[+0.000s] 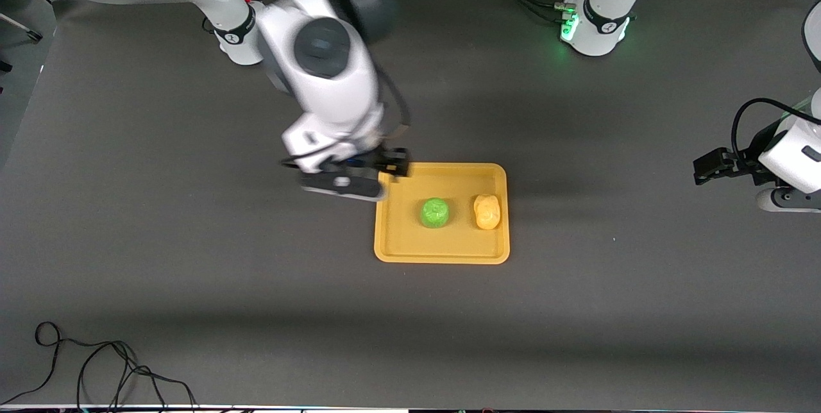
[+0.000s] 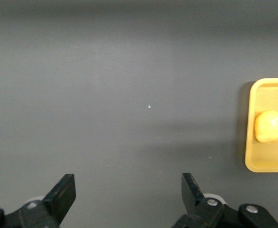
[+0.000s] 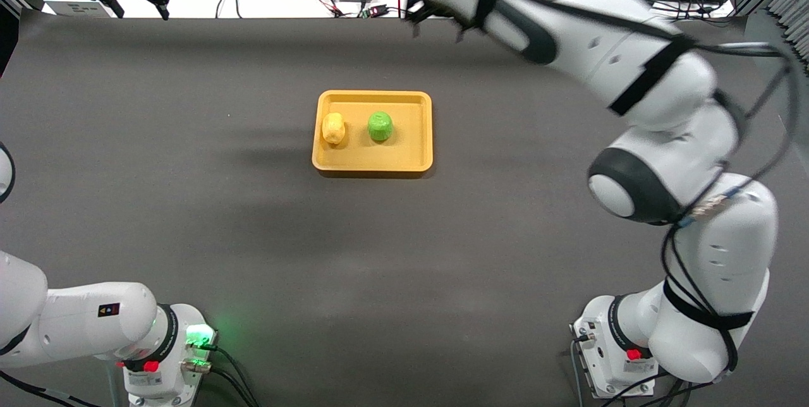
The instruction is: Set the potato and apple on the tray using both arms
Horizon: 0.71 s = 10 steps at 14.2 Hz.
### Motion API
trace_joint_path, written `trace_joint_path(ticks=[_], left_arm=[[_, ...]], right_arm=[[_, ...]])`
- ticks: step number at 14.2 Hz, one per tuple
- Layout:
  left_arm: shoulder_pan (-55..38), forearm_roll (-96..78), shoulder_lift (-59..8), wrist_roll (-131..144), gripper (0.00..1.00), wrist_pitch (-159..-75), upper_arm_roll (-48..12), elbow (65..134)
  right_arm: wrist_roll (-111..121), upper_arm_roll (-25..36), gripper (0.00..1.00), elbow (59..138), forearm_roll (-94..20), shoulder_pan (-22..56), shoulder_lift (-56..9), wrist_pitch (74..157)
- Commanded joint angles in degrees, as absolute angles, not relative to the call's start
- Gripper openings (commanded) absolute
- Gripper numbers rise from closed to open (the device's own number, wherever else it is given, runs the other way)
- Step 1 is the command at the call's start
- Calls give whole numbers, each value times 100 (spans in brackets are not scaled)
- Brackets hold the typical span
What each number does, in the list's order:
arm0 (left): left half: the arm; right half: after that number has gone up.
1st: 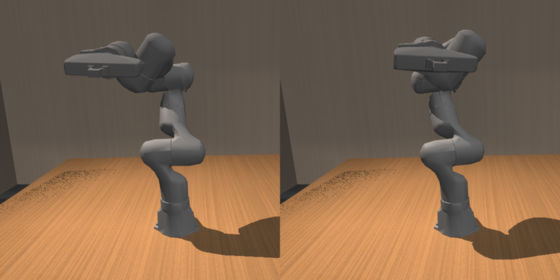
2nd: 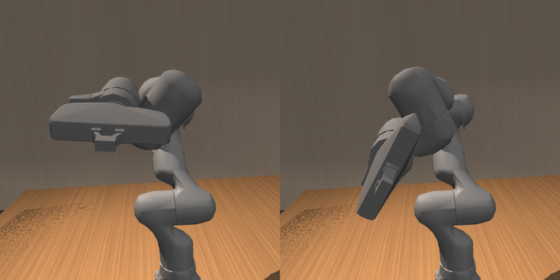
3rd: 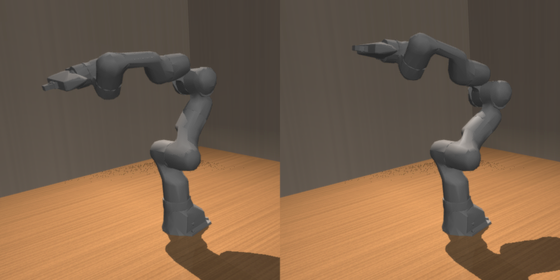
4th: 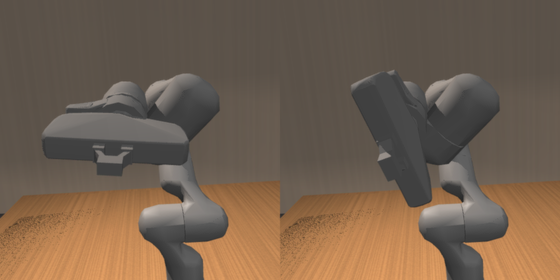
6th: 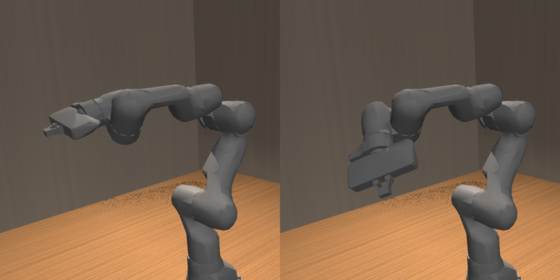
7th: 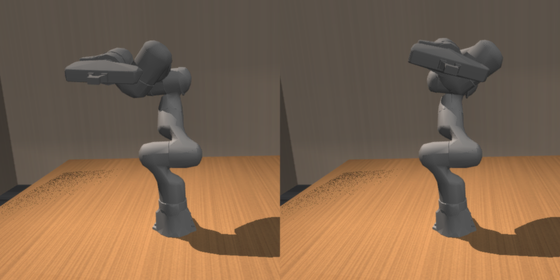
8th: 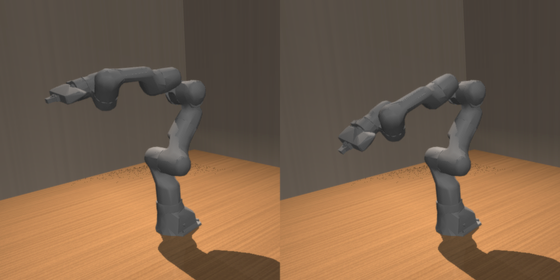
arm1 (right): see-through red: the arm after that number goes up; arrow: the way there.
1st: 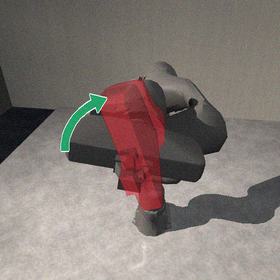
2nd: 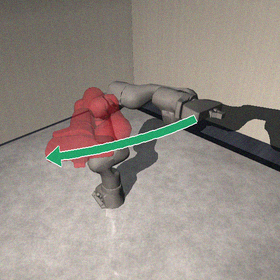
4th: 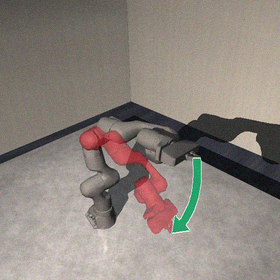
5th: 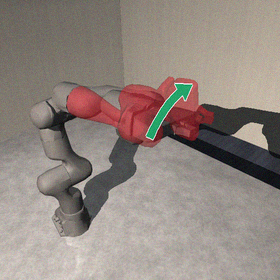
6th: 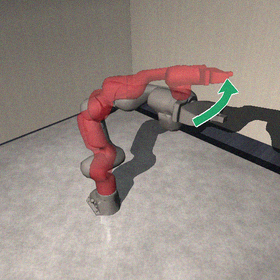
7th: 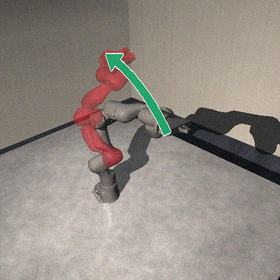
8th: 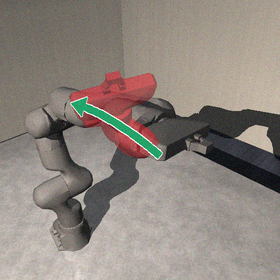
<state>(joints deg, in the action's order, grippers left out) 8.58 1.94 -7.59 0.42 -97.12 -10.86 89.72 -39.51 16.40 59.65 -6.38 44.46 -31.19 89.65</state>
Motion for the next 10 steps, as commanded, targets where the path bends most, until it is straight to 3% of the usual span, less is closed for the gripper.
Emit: trace_joint_path(ticks=[1,4,10], left_arm=[[914,-61,-492,-114,99,-9528,-1099,9070],[914,-53,-501,-271,99,-9475,-1090,9079],[905,-35,-554,-308,99,-9492,-1081,9070]], right_arm=[[-2843,2125,100,7467,-554,4404,-1884,9026],[-1997,1891,100,8374,-545,3440,-1013,9105],[-688,512,100,8982,-211,874,-370,9132]])
